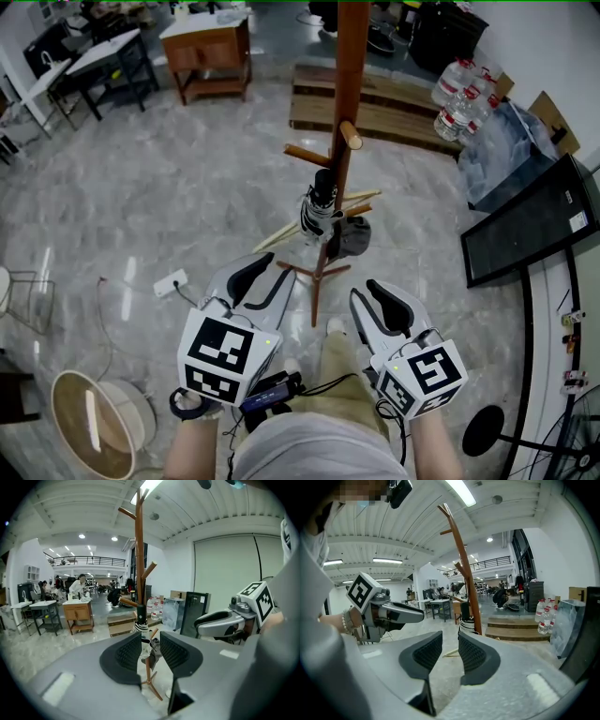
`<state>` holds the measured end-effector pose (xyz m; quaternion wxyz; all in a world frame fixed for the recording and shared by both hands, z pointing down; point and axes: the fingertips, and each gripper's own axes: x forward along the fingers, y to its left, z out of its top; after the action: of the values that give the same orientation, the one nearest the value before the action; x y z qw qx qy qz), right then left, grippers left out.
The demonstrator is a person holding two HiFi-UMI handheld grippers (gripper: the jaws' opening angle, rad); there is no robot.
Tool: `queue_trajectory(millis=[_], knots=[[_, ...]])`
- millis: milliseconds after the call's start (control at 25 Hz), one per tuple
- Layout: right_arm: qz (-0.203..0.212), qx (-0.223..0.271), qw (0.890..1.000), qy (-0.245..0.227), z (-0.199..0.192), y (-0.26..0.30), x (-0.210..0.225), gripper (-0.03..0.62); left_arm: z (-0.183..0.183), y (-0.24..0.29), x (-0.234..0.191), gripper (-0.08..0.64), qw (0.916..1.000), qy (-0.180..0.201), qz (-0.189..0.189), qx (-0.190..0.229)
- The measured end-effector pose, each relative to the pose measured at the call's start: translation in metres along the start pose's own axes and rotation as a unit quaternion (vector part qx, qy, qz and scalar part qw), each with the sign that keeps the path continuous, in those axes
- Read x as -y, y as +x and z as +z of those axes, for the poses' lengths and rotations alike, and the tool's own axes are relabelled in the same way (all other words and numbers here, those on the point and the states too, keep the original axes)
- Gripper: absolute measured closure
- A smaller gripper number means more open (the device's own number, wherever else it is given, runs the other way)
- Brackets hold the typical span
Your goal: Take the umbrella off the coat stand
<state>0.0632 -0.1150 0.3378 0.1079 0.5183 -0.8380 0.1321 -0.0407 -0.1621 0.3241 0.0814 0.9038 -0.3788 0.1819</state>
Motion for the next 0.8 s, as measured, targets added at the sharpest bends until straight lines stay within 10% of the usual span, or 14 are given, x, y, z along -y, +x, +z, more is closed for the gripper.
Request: queue_trajectory(millis=[800], knots=[[0.047, -0.008, 0.999, -0.002, 0.018, 0.041, 0.054, 0.489, 0.07, 0.067, -0.016, 0.439, 0.9991, 0.035, 0.012, 0.02]])
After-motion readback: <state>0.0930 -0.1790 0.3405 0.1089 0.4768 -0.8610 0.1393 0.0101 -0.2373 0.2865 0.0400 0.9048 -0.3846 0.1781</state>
